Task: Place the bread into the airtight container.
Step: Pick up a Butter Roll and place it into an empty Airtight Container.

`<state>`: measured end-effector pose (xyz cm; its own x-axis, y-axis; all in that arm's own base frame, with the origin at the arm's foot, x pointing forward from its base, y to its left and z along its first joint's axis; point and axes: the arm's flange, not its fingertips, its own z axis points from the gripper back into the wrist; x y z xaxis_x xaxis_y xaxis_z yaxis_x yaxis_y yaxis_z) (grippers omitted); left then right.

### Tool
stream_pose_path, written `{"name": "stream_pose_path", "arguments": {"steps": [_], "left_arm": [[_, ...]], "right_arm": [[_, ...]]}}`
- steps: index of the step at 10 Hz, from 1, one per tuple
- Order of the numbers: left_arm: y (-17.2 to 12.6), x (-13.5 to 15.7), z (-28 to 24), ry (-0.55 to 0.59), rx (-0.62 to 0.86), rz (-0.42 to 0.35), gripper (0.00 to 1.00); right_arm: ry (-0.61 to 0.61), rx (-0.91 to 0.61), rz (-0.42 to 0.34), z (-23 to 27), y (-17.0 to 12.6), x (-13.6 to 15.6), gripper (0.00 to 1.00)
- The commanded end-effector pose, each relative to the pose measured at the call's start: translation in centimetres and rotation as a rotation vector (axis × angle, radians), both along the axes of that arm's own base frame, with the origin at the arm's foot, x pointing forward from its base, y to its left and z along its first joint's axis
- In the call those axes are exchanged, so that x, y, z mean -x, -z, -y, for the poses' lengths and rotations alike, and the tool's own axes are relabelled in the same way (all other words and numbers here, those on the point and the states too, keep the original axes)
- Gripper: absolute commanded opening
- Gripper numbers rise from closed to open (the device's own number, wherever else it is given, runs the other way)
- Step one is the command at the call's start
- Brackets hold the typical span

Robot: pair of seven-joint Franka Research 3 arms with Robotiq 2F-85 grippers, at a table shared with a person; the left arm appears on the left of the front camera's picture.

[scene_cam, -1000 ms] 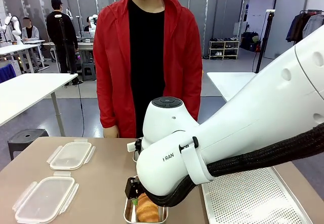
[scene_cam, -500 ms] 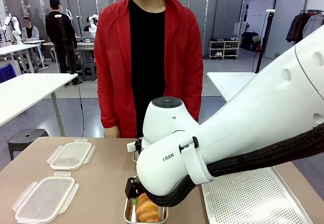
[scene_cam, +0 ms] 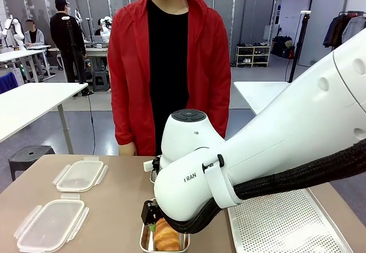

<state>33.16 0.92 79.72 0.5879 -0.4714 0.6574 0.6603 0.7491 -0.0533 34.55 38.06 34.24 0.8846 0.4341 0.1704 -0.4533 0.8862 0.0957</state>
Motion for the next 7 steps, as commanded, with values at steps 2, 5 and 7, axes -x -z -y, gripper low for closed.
{"name": "stream_pose_path", "arguments": {"steps": [2,5,7], "left_arm": [[-0.1,0.2,0.1,0.011,0.006,0.003,1.0],[-0.1,0.2,0.1,0.011,0.006,0.003,1.0],[-0.1,0.2,0.1,0.011,0.006,0.003,1.0]], "right_arm": [[-0.095,0.01,0.025,2.6,-5.9,1.0,1.0],[-0.237,0.037,0.112,8.2,-14.0,2.2,1.0],[-0.272,0.031,0.123,14.1,-18.1,1.6,1.0]]}}
